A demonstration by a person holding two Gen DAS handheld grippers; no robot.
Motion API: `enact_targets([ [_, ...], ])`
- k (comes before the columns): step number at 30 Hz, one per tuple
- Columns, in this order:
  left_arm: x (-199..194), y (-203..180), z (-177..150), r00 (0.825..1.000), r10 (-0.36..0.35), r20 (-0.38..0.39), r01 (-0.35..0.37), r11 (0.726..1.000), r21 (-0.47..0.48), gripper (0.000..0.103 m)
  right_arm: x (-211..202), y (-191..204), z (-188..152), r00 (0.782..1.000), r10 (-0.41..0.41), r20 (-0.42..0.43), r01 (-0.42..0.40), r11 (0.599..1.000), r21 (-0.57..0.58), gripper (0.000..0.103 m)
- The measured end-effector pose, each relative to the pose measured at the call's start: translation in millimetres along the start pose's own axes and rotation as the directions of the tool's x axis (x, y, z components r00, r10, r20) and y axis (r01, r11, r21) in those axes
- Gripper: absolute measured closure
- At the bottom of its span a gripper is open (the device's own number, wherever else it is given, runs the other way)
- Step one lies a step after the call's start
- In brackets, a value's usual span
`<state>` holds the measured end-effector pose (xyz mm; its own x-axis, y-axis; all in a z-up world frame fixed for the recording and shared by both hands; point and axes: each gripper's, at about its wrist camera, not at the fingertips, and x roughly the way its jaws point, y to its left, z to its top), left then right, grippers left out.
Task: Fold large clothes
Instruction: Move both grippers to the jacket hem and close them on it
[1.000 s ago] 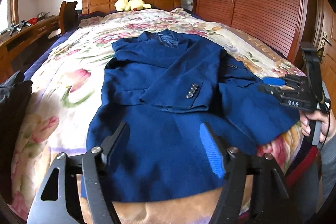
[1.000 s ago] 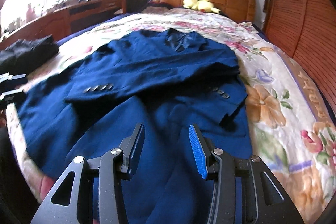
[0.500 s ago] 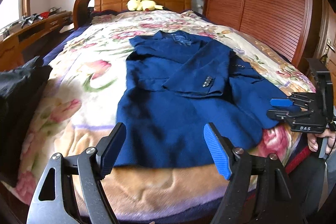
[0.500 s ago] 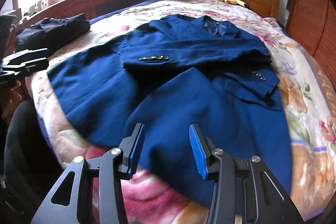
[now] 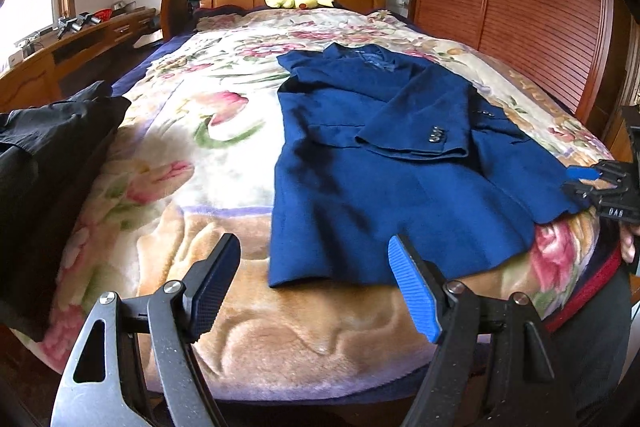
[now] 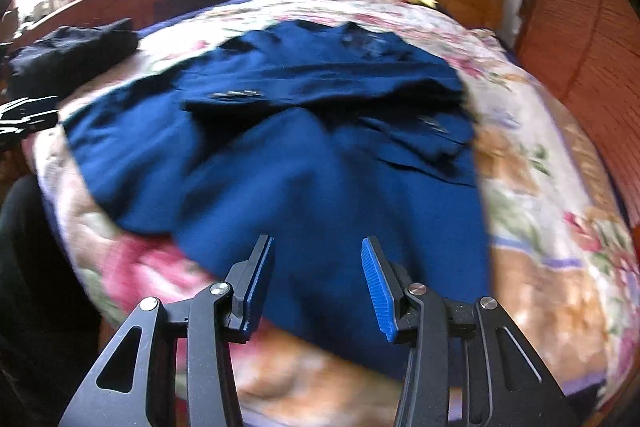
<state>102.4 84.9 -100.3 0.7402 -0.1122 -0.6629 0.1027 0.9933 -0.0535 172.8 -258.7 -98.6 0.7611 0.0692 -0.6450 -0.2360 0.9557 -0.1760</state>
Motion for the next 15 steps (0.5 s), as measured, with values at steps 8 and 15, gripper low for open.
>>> enact_targets([
  [8, 10, 13, 1, 1.000, -0.020, -0.002, 0.020, 0.999, -0.049, 0.052, 6, -65, -18, 0.989, -0.126, -0.076, 0.133, 0.986, 0.103, 0.056],
  [15, 28, 14, -8, 0.998, -0.002, -0.067, -0.002, 0.999, -0.050, 0.055, 23, -80, -29, 0.993, -0.061, -0.097, 0.080, 0.977, 0.198, 0.056],
])
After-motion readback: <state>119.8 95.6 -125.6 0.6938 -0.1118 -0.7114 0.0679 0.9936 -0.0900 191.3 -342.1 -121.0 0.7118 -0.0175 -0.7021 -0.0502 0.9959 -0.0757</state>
